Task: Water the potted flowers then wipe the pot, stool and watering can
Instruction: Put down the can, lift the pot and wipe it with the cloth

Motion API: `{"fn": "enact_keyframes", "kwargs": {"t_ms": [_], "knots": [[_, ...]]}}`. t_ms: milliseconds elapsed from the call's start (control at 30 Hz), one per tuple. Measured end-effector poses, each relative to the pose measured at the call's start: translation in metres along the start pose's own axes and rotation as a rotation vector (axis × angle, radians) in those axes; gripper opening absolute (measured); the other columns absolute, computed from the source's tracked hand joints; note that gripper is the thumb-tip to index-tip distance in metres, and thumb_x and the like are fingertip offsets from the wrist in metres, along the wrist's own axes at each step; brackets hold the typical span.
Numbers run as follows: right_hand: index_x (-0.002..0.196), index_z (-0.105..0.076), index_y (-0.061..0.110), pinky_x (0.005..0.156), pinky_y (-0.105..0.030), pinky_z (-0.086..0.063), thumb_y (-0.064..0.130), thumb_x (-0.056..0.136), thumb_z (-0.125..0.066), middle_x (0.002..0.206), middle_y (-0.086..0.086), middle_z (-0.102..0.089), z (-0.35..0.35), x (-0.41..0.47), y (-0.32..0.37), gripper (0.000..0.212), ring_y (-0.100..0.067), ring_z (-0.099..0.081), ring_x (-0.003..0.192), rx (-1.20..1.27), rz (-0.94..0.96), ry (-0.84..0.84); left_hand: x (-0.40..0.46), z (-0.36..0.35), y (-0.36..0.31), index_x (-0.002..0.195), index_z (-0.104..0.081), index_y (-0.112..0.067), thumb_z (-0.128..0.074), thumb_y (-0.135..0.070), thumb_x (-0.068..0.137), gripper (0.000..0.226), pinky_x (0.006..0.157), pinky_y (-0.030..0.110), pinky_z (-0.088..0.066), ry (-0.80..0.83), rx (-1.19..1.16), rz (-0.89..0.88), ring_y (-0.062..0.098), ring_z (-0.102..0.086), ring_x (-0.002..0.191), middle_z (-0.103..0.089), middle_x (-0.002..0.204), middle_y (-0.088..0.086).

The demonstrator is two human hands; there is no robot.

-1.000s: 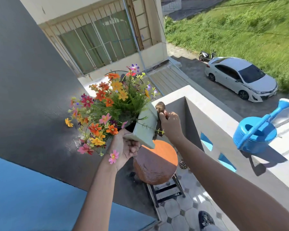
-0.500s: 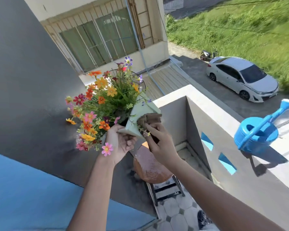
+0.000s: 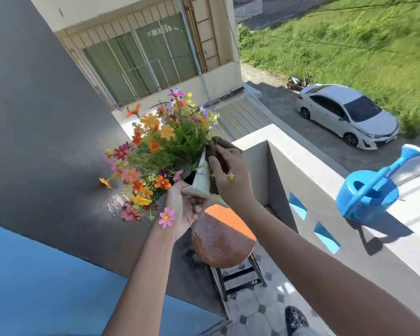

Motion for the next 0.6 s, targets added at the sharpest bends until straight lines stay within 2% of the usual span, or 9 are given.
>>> {"fn": "enact_keyframes", "kwargs": {"t_ms": [67, 167, 233, 300, 367, 467, 533, 600], "knots": [[0.116, -0.069, 0.005, 0.081, -0.025, -0.043, 0.023, 0.093, -0.057, 0.108, -0.015, -0.068, 0.007, 0.019, -0.013, 0.031, -0.028, -0.062, 0.098, -0.067, -0.059, -0.039, -0.003, -0.002, 0.0, 0.099, -0.056, 0.002, -0.031, -0.024, 0.092, 0.036, 0.039, 0.023, -0.028, 0.023, 0.016, -0.016, 0.015, -0.037, 0.043, -0.056, 0.065, 0.017], [0.114, -0.069, 0.001, 0.078, -0.015, -0.034, 0.017, 0.094, -0.061, 0.113, -0.018, -0.066, 0.014, 0.034, -0.025, 0.026, -0.028, -0.062, 0.103, -0.068, -0.151, -0.088, -0.008, -0.004, 0.001, 0.089, -0.059, 0.001, -0.031, -0.024, 0.094, 0.038, 0.038, 0.022, -0.028, 0.046, 0.013, -0.019, 0.015, -0.037, 0.041, -0.055, 0.065, 0.02], [0.111, -0.067, -0.001, 0.076, -0.015, -0.034, 0.017, 0.094, -0.062, 0.11, -0.016, -0.065, 0.013, 0.036, -0.024, 0.025, -0.025, -0.061, 0.1, -0.05, -0.187, -0.094, -0.008, -0.003, 0.001, 0.088, -0.059, 0.001, -0.031, -0.024, 0.095, 0.038, 0.038, 0.023, -0.028, 0.045, 0.016, -0.017, 0.015, -0.037, 0.041, -0.055, 0.064, 0.02], [0.11, -0.07, 0.001, 0.073, -0.022, -0.039, 0.021, 0.093, -0.062, 0.097, -0.008, -0.065, 0.011, 0.032, -0.013, 0.027, -0.016, -0.058, 0.087, -0.048, -0.119, -0.073, -0.008, -0.001, -0.003, 0.09, -0.059, 0.001, -0.031, -0.026, 0.094, 0.039, 0.038, 0.022, -0.027, 0.036, 0.012, -0.018, 0.015, -0.036, 0.041, -0.055, 0.063, 0.019], [0.115, -0.072, 0.01, 0.072, -0.023, -0.04, 0.022, 0.092, -0.062, 0.089, 0.001, -0.062, 0.007, 0.018, 0.002, 0.028, -0.012, -0.055, 0.082, -0.044, 0.003, -0.014, -0.006, 0.0, -0.008, 0.091, -0.058, 0.0, -0.03, -0.027, 0.093, 0.04, 0.038, 0.022, -0.027, 0.039, -0.008, -0.026, 0.015, -0.036, 0.042, -0.054, 0.064, 0.018], [0.117, -0.071, 0.011, 0.08, -0.022, -0.042, 0.017, 0.091, -0.064, 0.098, -0.002, -0.061, -0.001, -0.019, 0.007, 0.027, -0.016, -0.056, 0.094, 0.005, 0.152, 0.072, -0.002, 0.007, -0.015, 0.092, -0.058, 0.001, -0.031, -0.026, 0.088, 0.038, 0.039, 0.023, -0.026, 0.023, -0.033, -0.033, 0.015, -0.036, 0.043, -0.056, 0.066, 0.019], [0.116, -0.071, 0.009, 0.078, -0.022, -0.043, 0.014, 0.091, -0.065, 0.101, -0.004, -0.061, -0.003, -0.041, -0.001, 0.027, -0.018, -0.057, 0.096, 0.013, 0.195, 0.11, 0.0, 0.011, -0.016, 0.09, -0.059, 0.001, -0.034, -0.024, 0.086, 0.036, 0.039, 0.022, -0.025, 0.011, -0.027, -0.028, 0.015, -0.036, 0.042, -0.058, 0.069, 0.022], [0.115, -0.072, 0.008, 0.075, -0.027, -0.046, 0.021, 0.093, -0.062, 0.101, -0.005, -0.062, -0.002, -0.056, -0.018, 0.027, -0.02, -0.059, 0.094, 0.019, 0.174, 0.128, -0.001, 0.013, -0.015, 0.085, -0.059, 0.0, -0.034, -0.022, 0.086, 0.033, 0.038, 0.021, -0.026, 0.004, -0.025, -0.026, 0.014, -0.036, 0.039, -0.059, 0.073, 0.022]]}}
Point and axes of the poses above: each hand's wrist, its own x-axis towards the middle knuckle, its own z-axis out of the back of the hand, y = z × x, the point moved 5 cm from there along x, towards the middle knuckle
